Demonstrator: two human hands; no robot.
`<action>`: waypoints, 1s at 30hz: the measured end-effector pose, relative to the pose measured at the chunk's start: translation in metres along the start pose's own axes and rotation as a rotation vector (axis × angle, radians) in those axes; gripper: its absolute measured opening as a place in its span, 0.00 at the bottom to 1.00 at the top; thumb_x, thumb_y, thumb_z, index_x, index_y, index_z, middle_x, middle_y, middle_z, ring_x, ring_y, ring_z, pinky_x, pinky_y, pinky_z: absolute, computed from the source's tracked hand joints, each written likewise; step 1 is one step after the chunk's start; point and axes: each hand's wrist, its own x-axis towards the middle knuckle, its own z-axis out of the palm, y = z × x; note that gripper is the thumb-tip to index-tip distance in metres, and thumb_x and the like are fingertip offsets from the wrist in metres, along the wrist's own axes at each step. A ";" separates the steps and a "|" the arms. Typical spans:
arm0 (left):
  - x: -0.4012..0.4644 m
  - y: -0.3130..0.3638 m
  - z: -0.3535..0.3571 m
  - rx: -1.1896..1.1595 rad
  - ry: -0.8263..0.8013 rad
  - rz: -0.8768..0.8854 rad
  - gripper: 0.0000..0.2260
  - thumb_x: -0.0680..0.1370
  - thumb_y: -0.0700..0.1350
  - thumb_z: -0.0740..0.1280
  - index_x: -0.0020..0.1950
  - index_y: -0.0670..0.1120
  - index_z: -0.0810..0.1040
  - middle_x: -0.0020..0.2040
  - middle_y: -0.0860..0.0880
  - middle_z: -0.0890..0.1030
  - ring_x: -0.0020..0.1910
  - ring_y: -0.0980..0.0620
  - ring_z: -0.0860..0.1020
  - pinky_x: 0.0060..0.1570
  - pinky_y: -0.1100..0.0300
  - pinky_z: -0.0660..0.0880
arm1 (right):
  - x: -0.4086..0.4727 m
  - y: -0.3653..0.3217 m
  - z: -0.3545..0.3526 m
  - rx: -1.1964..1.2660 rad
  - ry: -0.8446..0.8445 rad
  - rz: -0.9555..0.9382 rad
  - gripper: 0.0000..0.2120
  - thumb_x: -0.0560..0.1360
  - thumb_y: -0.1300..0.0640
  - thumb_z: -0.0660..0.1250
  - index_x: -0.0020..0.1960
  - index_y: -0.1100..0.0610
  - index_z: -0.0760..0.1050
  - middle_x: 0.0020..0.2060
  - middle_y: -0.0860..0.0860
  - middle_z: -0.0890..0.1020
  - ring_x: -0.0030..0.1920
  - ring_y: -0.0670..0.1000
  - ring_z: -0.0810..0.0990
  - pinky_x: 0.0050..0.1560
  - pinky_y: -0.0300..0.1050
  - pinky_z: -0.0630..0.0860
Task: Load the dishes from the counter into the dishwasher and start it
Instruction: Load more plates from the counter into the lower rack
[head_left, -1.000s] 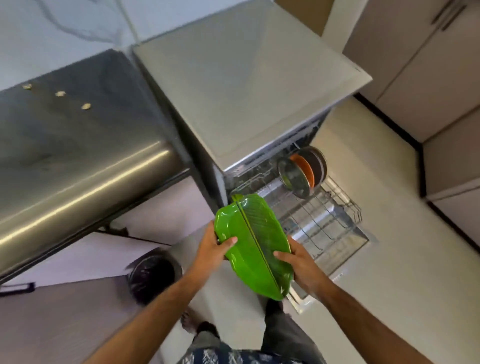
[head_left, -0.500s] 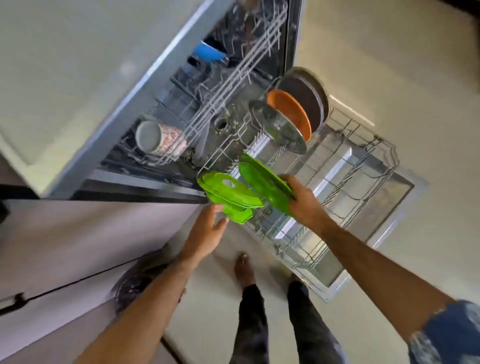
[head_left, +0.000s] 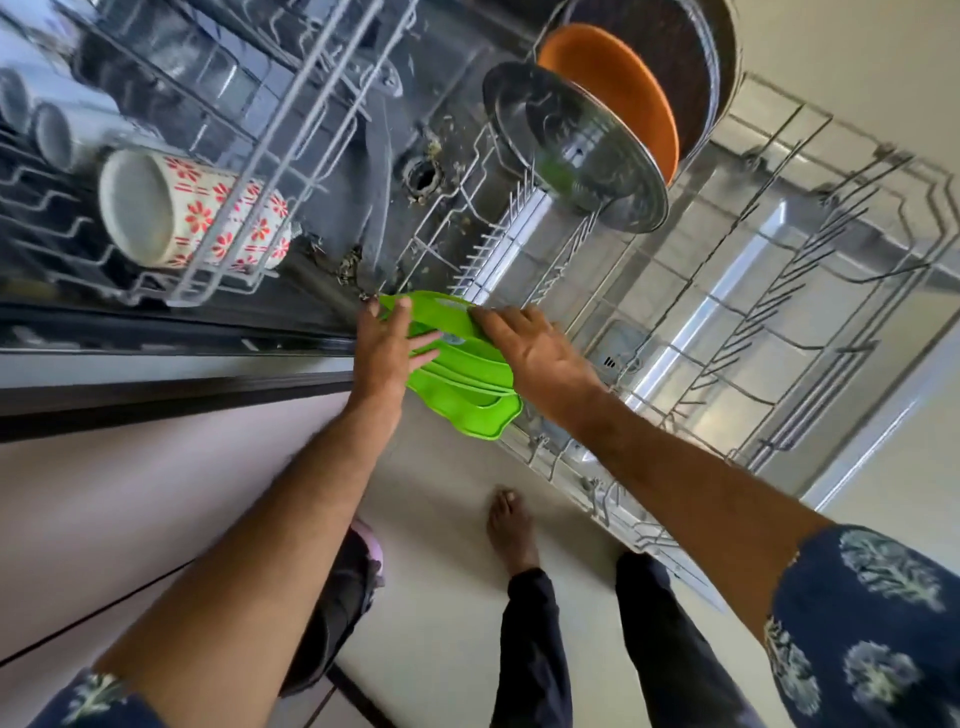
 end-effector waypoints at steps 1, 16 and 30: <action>0.003 -0.001 0.002 0.008 -0.020 0.008 0.12 0.84 0.40 0.59 0.68 0.43 0.63 0.54 0.44 0.76 0.42 0.46 0.81 0.52 0.42 0.79 | 0.000 0.001 0.003 -0.011 -0.001 -0.002 0.26 0.77 0.58 0.53 0.75 0.57 0.65 0.63 0.58 0.76 0.57 0.64 0.76 0.53 0.61 0.77; 0.027 -0.019 0.003 -0.005 0.330 0.021 0.17 0.74 0.24 0.57 0.50 0.42 0.77 0.39 0.46 0.77 0.37 0.48 0.77 0.28 0.57 0.81 | -0.001 0.031 0.005 0.114 -0.208 -0.155 0.33 0.81 0.40 0.46 0.78 0.60 0.61 0.73 0.61 0.68 0.71 0.62 0.69 0.72 0.56 0.67; 0.042 -0.023 -0.022 0.806 0.052 0.061 0.10 0.80 0.46 0.68 0.58 0.45 0.72 0.41 0.44 0.80 0.27 0.48 0.79 0.17 0.57 0.74 | 0.004 0.041 0.020 -0.027 -0.157 0.021 0.20 0.81 0.61 0.63 0.72 0.56 0.69 0.65 0.55 0.76 0.58 0.59 0.75 0.53 0.59 0.79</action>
